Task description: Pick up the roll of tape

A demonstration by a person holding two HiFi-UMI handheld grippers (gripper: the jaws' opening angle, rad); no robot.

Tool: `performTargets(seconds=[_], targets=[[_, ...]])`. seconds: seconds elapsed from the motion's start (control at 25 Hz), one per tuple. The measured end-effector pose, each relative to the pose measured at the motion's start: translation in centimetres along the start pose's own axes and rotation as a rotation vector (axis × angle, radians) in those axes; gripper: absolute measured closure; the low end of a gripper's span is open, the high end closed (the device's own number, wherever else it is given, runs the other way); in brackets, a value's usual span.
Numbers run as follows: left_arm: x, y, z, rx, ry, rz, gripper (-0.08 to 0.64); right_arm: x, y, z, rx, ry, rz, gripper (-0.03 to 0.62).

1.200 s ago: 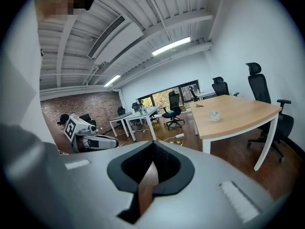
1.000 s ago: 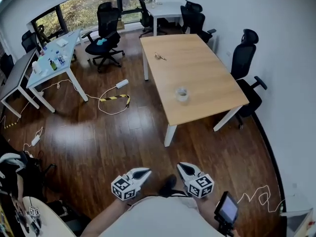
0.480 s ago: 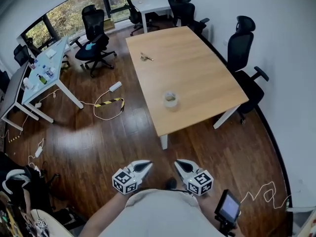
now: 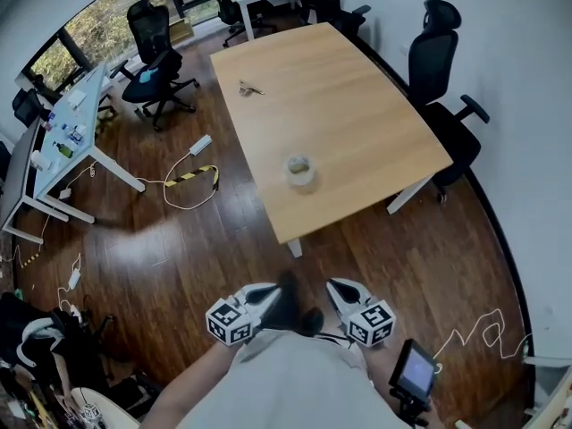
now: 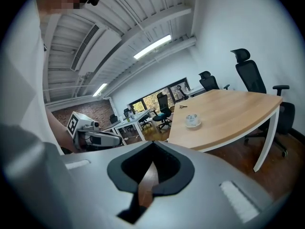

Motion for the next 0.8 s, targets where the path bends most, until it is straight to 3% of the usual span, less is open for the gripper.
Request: performTargets(seconds=[0.2, 0.36, 0.6, 0.8], targets=[[3.7, 3.1, 1.9, 0.006, 0.011, -0.054, 0.554, 1.6, -3.1, 2.1, -0.003, 0.002, -0.044, 0.586], [6.0, 5.5, 3.7, -0.032, -0.008, -0.131, 0.554, 2.5, -4.3, 4.1, 0.002, 0.003, -0.09, 0.586], [7.4, 9.4, 8.1, 0.016, -0.044, -0.174, 0.554, 5.5, -5.5, 8.4, -0.042, -0.018, -0.138, 0.586], [8.5, 11.4, 9.1, 0.025, -0.029, -0.208, 0.554, 7.3, -6.2, 9.1, -0.041, -0.014, -0.162, 0.586]])
Point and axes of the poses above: the fingertips, and each gripper's own axes: x forward along the fingers, y to its left, z out of its top, the point moved 4 cm from there along -x, backward along the fingers, and after that the axes turned 3 degrees about -z, right-handed, at the moved point
